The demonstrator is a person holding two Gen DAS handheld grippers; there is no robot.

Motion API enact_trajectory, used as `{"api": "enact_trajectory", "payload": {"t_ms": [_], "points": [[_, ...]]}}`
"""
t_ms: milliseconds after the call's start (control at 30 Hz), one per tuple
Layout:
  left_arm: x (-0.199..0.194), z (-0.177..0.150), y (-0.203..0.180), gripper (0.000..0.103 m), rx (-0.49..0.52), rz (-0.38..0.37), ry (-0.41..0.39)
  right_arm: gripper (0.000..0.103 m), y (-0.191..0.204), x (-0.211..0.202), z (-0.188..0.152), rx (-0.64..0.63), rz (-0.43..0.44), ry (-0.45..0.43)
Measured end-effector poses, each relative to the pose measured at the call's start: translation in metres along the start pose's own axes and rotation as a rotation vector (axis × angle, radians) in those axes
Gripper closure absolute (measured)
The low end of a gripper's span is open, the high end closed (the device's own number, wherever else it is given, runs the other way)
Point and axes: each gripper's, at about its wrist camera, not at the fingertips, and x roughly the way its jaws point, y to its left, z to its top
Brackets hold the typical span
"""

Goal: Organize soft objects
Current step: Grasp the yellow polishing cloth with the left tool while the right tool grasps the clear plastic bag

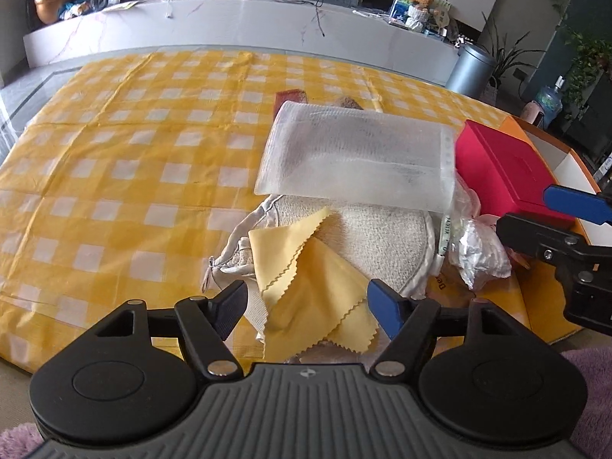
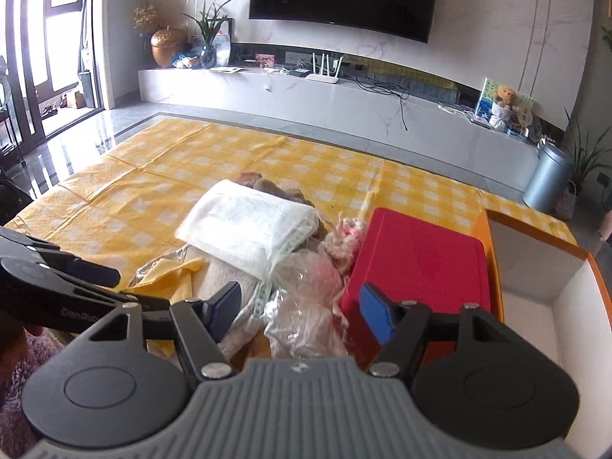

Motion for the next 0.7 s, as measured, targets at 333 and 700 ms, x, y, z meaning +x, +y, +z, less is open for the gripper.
{"api": "enact_trajectory", "payload": {"t_ms": [333,700], "points": [[0.027,-0.003,-0.005,0.046,0.007,0.021,0.040,0.021,0.017,0.048,0.033,-0.196,0.107,0.001],[0.013,-0.002,-0.003,0.088,0.006,0.080,-0.013,0.016,0.038,0.085,0.034,-0.362,0.133,0.023]]}}
